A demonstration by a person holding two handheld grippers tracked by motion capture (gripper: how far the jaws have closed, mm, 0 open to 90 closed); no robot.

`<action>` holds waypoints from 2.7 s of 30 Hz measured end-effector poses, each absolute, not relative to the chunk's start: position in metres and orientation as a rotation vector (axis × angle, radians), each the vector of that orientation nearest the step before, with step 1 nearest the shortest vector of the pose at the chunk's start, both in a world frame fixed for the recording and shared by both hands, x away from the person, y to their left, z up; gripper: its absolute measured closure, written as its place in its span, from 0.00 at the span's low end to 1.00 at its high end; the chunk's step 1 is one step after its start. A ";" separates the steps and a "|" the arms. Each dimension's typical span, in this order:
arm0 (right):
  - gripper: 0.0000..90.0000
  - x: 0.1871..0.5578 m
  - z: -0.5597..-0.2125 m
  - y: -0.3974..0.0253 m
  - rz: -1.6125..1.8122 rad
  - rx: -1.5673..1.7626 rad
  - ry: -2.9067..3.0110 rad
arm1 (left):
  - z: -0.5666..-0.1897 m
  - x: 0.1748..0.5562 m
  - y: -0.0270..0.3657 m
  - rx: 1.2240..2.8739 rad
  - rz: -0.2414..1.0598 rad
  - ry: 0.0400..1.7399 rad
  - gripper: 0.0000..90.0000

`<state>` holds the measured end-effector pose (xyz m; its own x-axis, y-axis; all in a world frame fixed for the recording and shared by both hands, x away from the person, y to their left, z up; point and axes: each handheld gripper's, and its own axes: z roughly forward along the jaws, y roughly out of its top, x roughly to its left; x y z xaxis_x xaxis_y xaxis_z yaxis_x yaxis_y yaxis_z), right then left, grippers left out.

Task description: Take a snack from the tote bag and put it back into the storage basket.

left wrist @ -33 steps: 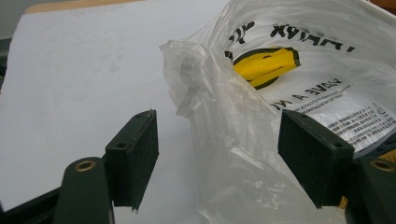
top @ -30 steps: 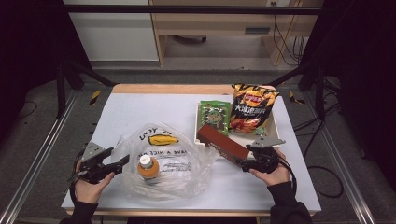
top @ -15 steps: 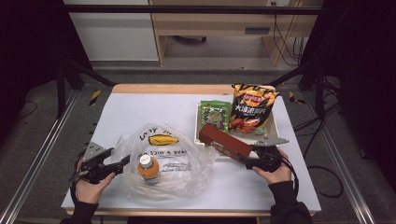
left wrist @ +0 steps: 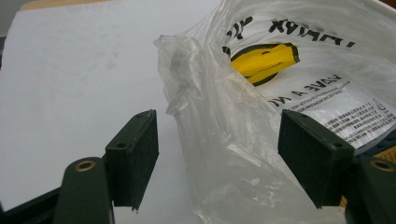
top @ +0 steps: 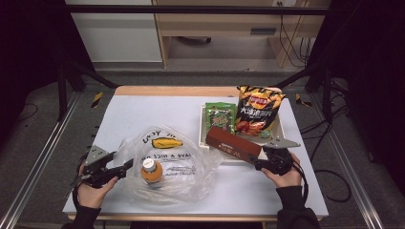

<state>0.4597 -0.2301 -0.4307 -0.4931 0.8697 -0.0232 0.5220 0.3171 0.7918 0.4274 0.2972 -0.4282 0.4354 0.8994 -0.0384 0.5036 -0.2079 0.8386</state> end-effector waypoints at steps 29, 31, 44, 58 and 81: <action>0.68 0.475 -0.454 -0.223 1.002 1.220 2.025 | -0.431 0.429 0.295 1.877 0.591 1.193 0.32; 0.70 0.476 -0.456 -0.222 1.005 1.217 2.013 | -0.431 0.429 0.295 1.870 0.591 1.194 0.32; 0.74 0.476 -0.459 -0.222 1.044 1.219 1.985 | -0.428 0.428 0.298 1.853 0.599 1.193 0.32; 0.55 0.461 -0.438 -0.227 1.213 1.218 1.889 | -0.413 0.419 0.299 1.790 0.628 1.148 0.32; 0.38 0.446 -0.413 -0.206 1.356 1.142 1.927 | -0.387 0.398 0.284 1.715 0.639 1.031 0.32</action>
<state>0.4456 -0.2057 -0.4127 -0.5112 0.8577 0.0541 0.3403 0.1443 0.9292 0.3980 0.2843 -0.3875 0.4983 0.8656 -0.0492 0.3405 -0.1432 0.9293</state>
